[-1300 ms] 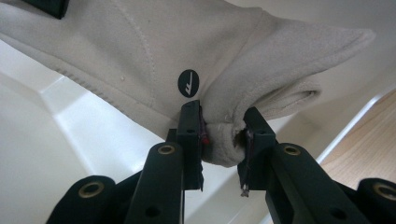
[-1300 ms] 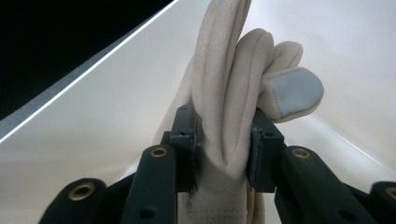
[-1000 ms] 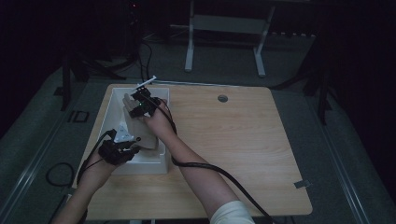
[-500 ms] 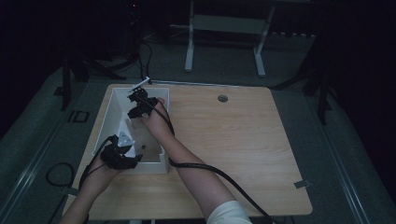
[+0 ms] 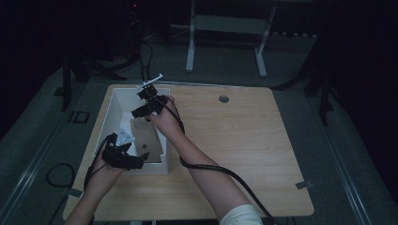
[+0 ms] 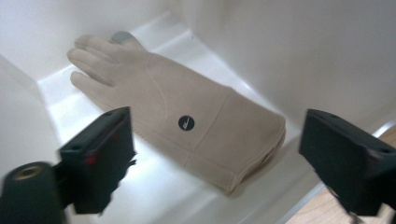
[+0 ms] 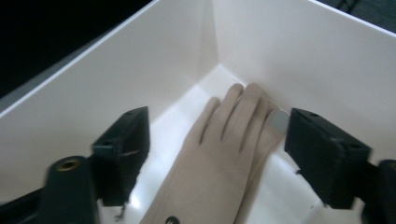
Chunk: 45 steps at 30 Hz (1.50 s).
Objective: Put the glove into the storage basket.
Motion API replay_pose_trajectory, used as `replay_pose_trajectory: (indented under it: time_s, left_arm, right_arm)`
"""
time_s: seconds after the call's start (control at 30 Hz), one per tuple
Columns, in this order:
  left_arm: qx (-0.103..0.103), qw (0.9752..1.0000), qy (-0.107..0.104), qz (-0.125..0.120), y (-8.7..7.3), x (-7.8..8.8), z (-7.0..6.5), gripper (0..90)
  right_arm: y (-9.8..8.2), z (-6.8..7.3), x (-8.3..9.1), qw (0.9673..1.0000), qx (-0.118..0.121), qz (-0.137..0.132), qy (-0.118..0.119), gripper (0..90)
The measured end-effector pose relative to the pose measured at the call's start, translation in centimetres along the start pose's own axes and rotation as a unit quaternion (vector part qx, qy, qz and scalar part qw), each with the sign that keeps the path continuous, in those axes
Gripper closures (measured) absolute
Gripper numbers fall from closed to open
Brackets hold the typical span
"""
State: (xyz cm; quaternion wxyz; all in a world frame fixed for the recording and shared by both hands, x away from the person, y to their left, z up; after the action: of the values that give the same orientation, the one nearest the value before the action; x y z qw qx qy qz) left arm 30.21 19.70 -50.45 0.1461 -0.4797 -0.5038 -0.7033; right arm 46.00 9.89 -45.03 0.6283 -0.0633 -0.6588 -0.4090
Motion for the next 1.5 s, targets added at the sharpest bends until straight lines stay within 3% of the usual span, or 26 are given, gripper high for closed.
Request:
replay_pose_trajectory:
  time_s: [0.2, 0.33, 0.47, 0.63, 0.8, 1.13, 1.33, 1.5]
  left_arm:
    - [0.013, 0.9996, -0.001, -0.024, 0.4, 0.7, 0.0, 8.8]
    - [0.021, 0.9989, -0.013, -0.041, 0.8, 1.5, -0.2, 8.9]
    - [0.018, 0.9985, -0.014, -0.05, 1.2, 2.1, -0.5, 9.0]
    - [0.025, 0.997, -0.034, -0.066, 1.9, 2.7, -0.9, 9.0]
    - [0.02, 0.9965, -0.038, -0.072, 2.5, 3.1, -1.4, 9.0]
    - [-0.001, 0.9925, -0.059, -0.107, 4.3, 5.1, -3.7, 9.4]
    - [-0.031, 0.991, -0.074, -0.107, 5.3, 5.5, -5.8, 9.4]
    - [-0.056, 0.9882, -0.095, -0.106, 6.1, 5.2, -8.1, 9.4]
  right_arm:
    - [-1.1, -0.8, 1.3, 0.9996, 0.008, -0.014, 0.023, 17.8]
    - [-1.9, -1.3, 2.1, 0.9991, 0.008, -0.028, 0.031, 16.9]
    - [-2.9, -1.7, 2.9, 0.9983, 0.004, -0.042, 0.041, 16.8]
    - [-4.0, -2.2, 3.4, 0.9983, 0.008, -0.045, 0.036, 16.8]
    - [-5.4, -3.1, 4.5, 0.9977, 0.001, -0.058, 0.036, 16.9]
    - [-8.5, -5.0, 7.6, 0.996, -0.005, -0.084, 0.03, 16.8]
    - [-10.4, -6.0, 8.9, 0.9953, -0.008, -0.093, 0.024, 15.8]
    - [-12.3, -6.8, 9.6, 0.9944, -0.015, -0.101, 0.026, 15.3]
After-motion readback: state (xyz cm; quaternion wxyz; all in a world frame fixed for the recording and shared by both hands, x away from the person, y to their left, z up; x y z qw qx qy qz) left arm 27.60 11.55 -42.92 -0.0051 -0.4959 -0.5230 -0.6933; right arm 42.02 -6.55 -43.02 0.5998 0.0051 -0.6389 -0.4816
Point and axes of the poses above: each handheld gripper's, and its own axes: x roughly backward along the jaws, y roughly out of its top, z roughly to its left, the point moved 2 cm from there along -x, roughly forward along the jaws, and after that the axes turned 14 degrees about z, right-handed, at the moved point
